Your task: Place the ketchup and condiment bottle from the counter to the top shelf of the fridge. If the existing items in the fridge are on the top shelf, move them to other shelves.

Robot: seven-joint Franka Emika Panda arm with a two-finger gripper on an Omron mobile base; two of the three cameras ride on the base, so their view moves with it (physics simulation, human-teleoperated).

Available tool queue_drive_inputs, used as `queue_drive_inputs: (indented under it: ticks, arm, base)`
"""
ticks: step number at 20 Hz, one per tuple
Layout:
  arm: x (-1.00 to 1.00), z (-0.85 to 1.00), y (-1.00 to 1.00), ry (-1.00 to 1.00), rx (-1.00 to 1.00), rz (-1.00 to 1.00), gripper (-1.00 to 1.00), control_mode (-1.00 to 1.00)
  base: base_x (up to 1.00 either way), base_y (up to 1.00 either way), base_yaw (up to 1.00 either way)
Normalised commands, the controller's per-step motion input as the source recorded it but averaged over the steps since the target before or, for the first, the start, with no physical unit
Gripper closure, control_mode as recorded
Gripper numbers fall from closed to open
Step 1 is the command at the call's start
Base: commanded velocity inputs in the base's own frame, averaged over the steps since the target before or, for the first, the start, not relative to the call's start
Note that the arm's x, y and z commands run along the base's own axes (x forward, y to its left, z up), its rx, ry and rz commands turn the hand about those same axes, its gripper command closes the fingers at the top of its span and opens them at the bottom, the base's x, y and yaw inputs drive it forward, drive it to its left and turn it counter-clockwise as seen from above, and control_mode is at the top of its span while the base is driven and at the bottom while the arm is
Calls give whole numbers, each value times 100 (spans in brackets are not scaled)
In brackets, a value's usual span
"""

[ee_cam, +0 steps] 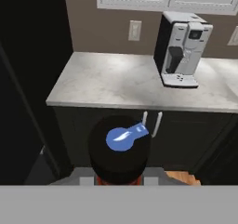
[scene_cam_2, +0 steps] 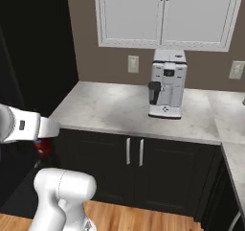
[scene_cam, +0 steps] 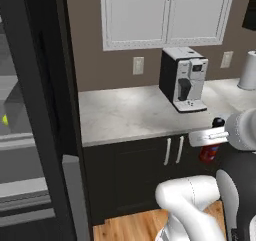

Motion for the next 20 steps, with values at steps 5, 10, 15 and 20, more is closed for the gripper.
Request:
queue_drive_inputs:
  ticks: [5,10,15,20]
  arm:
    - [0,0,0,0,0,0,100,100]
    - [0,0,0,0,0,0,100,100]
    - [0,0,0,0,0,0,100,100]
    - [0,0,0,0,0,0,100,100]
  base:
    - [-100,22,15]
    - [-98,94,19]
    - [-56,100,18]
    - [-3,100,11]
